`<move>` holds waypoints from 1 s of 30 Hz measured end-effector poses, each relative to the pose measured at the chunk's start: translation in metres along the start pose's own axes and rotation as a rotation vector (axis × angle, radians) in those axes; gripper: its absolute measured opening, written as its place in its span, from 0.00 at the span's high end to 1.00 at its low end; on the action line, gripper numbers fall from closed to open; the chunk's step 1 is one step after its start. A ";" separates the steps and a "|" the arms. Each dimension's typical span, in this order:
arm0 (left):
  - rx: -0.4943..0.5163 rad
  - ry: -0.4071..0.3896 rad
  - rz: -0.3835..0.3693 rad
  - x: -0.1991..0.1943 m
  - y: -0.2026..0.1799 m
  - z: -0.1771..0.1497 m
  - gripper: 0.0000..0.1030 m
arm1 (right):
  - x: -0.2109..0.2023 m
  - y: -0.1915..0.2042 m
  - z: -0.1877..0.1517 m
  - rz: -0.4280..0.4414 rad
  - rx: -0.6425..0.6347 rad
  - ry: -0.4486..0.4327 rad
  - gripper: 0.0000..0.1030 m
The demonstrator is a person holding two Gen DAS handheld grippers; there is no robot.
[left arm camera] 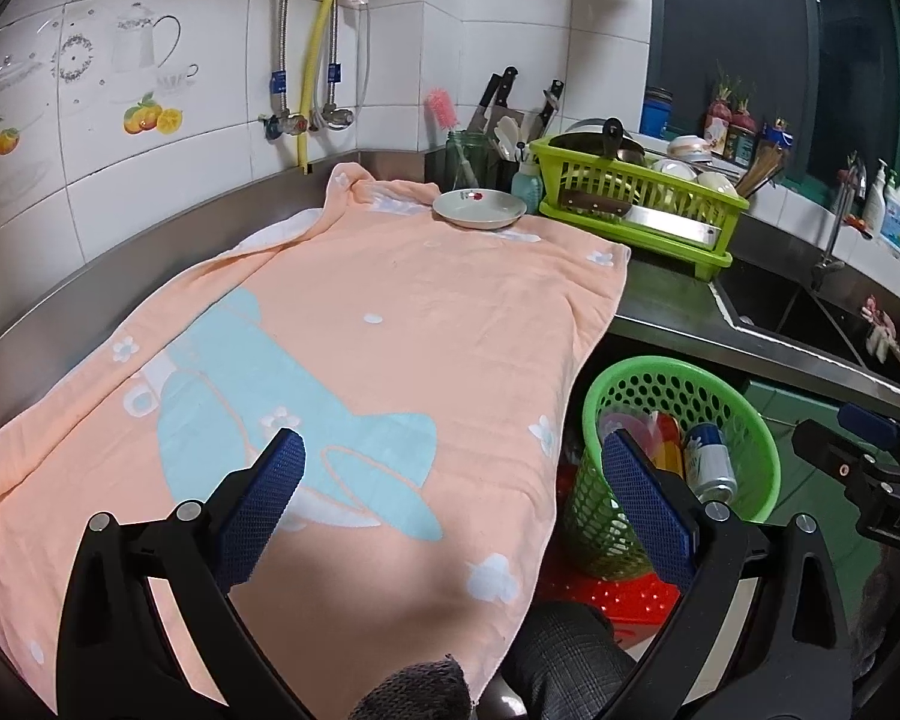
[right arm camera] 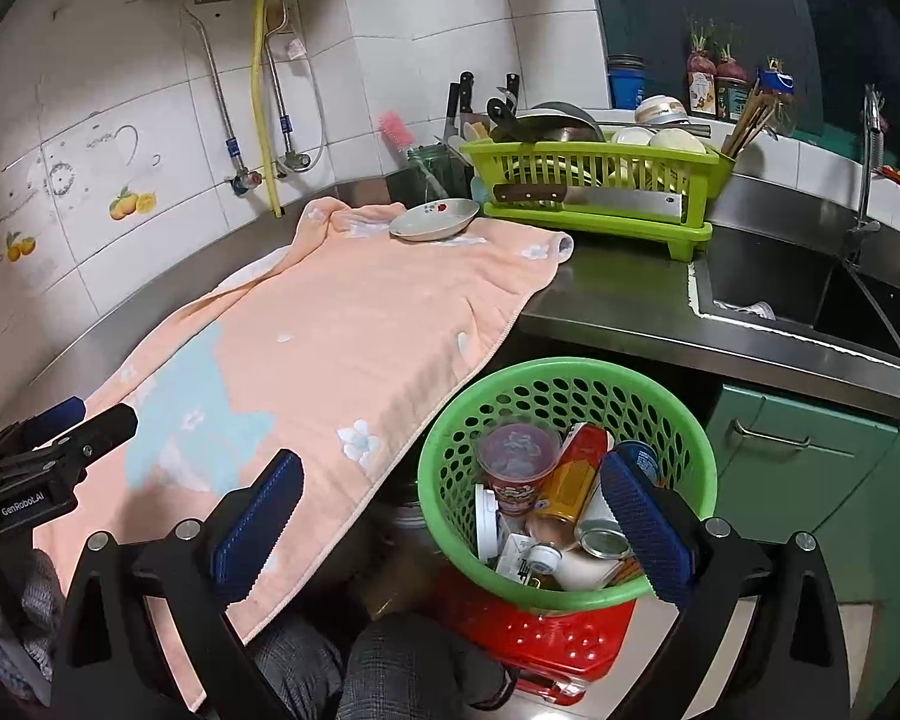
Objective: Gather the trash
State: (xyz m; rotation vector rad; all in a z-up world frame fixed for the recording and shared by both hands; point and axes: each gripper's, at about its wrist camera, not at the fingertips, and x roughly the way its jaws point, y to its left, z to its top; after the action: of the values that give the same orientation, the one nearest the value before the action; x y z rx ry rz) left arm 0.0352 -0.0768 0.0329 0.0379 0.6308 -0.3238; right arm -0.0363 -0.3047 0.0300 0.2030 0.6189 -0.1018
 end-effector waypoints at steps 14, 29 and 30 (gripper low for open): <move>-0.003 0.011 -0.003 0.002 0.001 -0.003 0.05 | 0.001 0.001 0.000 0.007 0.000 0.004 0.07; -0.005 0.019 -0.007 0.004 0.001 -0.006 0.05 | 0.003 0.004 0.000 0.013 0.008 0.007 0.07; -0.005 0.019 -0.007 0.005 0.001 -0.006 0.05 | 0.003 0.004 0.000 0.015 0.008 0.008 0.07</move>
State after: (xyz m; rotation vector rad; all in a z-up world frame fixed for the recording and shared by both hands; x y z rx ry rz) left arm 0.0354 -0.0763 0.0251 0.0339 0.6508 -0.3291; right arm -0.0329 -0.3009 0.0287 0.2155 0.6252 -0.0890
